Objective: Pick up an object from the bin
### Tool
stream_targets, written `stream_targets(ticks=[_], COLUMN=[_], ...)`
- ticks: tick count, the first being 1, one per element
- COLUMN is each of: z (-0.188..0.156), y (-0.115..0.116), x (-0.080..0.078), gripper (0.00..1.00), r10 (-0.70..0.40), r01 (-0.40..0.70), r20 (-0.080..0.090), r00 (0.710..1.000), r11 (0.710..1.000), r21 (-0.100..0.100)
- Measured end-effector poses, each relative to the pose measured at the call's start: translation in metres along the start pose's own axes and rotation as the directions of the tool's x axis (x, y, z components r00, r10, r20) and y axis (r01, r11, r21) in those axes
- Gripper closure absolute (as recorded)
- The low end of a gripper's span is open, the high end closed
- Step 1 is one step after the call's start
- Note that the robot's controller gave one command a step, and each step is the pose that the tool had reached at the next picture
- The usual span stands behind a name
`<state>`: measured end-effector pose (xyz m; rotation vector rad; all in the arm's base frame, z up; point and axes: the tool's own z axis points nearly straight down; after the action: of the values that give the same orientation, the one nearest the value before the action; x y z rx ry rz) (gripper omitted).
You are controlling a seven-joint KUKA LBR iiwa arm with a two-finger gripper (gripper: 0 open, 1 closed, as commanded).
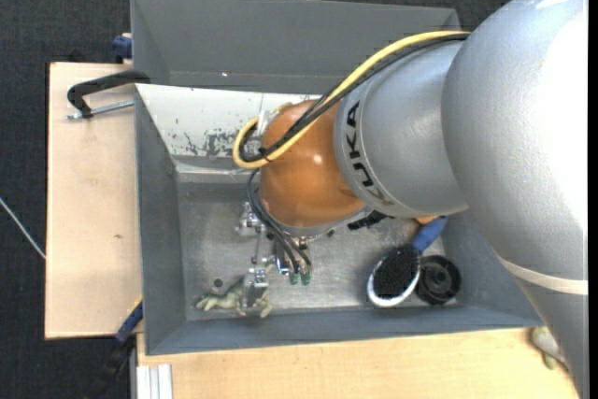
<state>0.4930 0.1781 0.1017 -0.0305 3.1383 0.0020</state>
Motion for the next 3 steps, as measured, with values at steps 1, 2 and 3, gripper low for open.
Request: stream_targets(ticks=[1, 2, 3], z=[0.001, 0.028, 0.027], y=[-0.002, -0.045, -0.043], x=[0.001, -0.001, -0.001], gripper=[0.0, 0.0, 0.0], r10=[-0.477, -0.282, -0.283], r01=[0.477, 0.282, 0.283], r20=[0.002, -0.002, -0.002], r00=[0.879, 0.96, 0.959], r11=[0.879, 0.96, 0.959], r21=[-0.001, -0.005, -0.003])
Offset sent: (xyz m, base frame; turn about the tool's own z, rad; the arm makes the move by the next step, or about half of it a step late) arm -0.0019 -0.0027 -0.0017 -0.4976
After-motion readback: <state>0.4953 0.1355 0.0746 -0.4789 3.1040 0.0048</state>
